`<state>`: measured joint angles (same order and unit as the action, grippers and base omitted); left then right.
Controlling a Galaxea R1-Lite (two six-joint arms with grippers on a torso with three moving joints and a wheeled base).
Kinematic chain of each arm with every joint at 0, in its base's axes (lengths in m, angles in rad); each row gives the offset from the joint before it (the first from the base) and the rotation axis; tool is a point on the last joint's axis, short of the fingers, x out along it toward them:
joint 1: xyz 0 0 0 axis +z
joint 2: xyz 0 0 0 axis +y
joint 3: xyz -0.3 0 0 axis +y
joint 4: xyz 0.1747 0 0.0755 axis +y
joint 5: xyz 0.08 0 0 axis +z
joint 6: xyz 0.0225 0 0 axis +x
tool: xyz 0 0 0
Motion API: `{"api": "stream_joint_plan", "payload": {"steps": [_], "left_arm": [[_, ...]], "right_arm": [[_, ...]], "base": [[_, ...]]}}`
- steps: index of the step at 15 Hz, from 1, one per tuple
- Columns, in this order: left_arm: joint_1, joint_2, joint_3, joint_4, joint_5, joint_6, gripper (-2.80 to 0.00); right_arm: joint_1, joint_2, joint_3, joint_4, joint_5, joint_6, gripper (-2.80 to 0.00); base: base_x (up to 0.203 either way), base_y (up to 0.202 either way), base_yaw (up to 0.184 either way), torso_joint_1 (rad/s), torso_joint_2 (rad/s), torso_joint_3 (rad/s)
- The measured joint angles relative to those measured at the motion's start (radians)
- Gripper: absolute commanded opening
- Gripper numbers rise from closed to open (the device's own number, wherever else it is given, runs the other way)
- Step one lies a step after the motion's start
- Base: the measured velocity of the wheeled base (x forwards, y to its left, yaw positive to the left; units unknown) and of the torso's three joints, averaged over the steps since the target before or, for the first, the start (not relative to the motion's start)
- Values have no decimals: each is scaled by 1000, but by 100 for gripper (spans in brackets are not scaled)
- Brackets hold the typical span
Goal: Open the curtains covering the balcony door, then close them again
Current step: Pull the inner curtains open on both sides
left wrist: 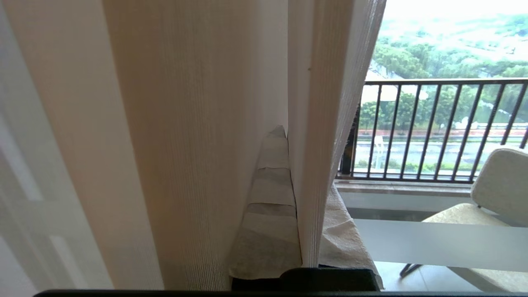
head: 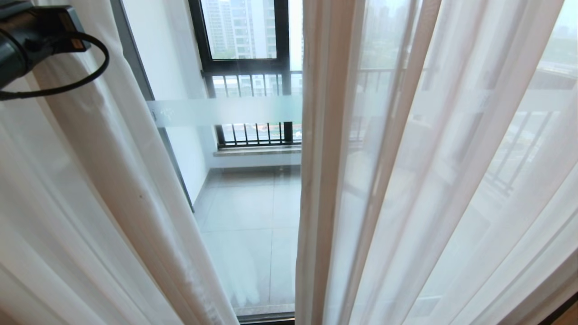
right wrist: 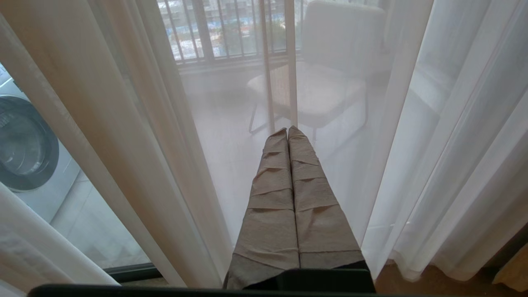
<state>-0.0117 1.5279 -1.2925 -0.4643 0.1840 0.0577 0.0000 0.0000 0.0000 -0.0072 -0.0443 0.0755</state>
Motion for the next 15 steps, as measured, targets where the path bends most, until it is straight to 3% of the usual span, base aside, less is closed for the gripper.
{"api": "stream_joint_plan", "payload": {"steps": [15], "left_arm": [[69, -9, 34, 4, 2, -9, -280]], "right_arm": [[0, 0, 0, 0, 0, 0, -280]], "base": [[0, 0, 0, 0, 0, 0]]}}
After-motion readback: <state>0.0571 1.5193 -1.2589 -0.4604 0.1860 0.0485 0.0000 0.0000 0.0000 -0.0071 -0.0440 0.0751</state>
